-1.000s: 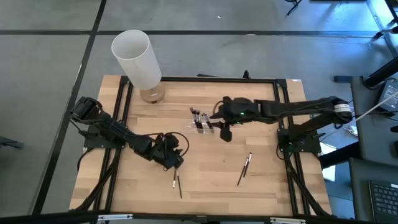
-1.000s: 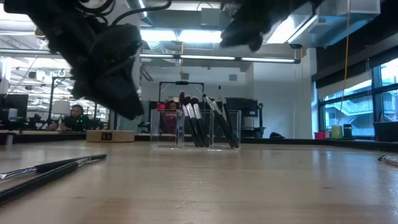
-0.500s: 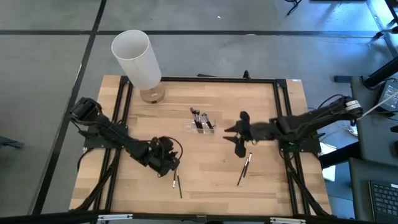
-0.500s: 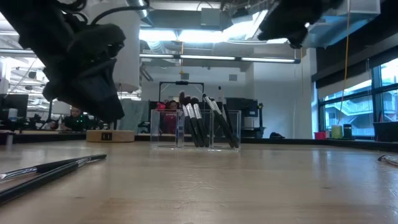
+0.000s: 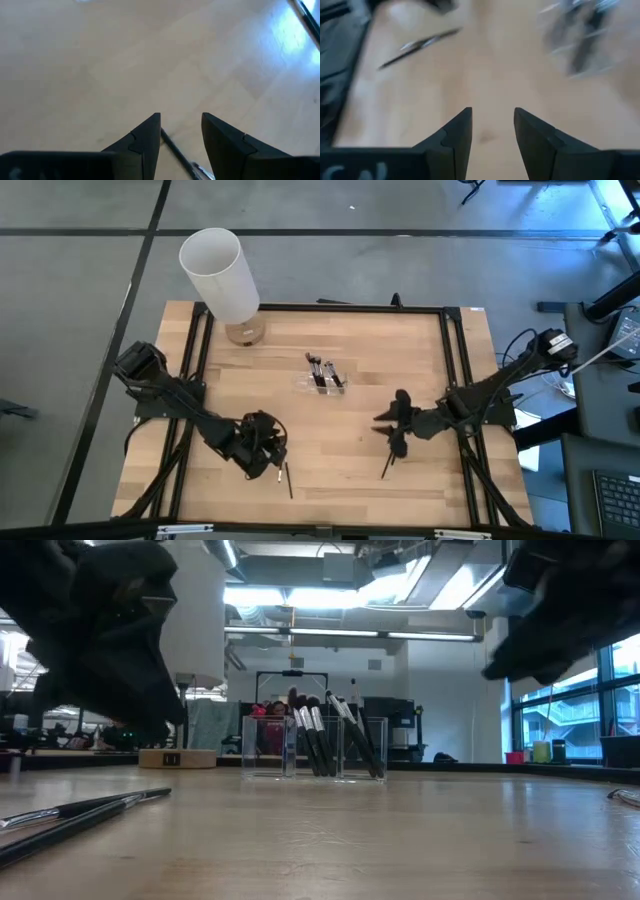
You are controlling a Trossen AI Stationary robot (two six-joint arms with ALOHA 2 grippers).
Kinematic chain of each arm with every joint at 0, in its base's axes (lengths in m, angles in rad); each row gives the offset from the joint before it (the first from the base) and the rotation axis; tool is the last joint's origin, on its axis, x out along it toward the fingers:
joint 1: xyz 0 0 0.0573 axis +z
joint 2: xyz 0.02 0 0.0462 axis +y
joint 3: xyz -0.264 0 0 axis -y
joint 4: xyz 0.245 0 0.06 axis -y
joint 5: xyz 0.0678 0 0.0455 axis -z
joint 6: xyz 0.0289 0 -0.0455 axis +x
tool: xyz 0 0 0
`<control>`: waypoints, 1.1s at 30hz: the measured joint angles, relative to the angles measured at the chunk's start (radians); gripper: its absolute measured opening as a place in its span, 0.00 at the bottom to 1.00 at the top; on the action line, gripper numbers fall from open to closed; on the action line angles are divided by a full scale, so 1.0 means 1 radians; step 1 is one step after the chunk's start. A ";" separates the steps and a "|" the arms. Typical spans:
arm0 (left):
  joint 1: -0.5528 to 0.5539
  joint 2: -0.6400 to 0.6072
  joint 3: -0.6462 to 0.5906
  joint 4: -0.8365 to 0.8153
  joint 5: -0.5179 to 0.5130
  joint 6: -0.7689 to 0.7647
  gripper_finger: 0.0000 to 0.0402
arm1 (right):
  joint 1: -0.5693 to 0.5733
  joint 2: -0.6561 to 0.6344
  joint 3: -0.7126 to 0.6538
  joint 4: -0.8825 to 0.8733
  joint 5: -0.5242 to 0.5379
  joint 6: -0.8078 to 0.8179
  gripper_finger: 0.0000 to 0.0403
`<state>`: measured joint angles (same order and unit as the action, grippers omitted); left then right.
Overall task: Put items in baskets/containers
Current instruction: Put the black eyeshadow brush into the transparent organizer
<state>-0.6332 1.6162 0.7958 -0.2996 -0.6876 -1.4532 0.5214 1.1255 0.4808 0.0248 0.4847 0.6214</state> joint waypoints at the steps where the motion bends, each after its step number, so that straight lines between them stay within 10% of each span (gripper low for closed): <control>1: 0.000 0.011 0.000 0.006 0.005 0.000 0.34 | 0.002 0.000 0.000 -0.002 -0.055 -0.002 0.36; 10: 0.050 0.060 0.000 0.026 0.088 0.013 0.34 | 0.069 0.034 0.001 -0.045 -0.268 0.071 0.36; 19: 0.060 0.060 0.001 0.125 0.084 0.096 0.34 | 0.080 0.077 0.001 -0.329 -0.356 0.846 0.35; 33: 0.108 0.059 0.001 0.121 0.128 0.242 0.34 | -0.077 0.072 0.119 -0.737 -0.512 0.993 0.17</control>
<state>-0.5249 1.6749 0.7967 -0.1783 -0.5595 -1.2110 0.4442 1.1973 0.6000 -0.7122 -0.0274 1.6142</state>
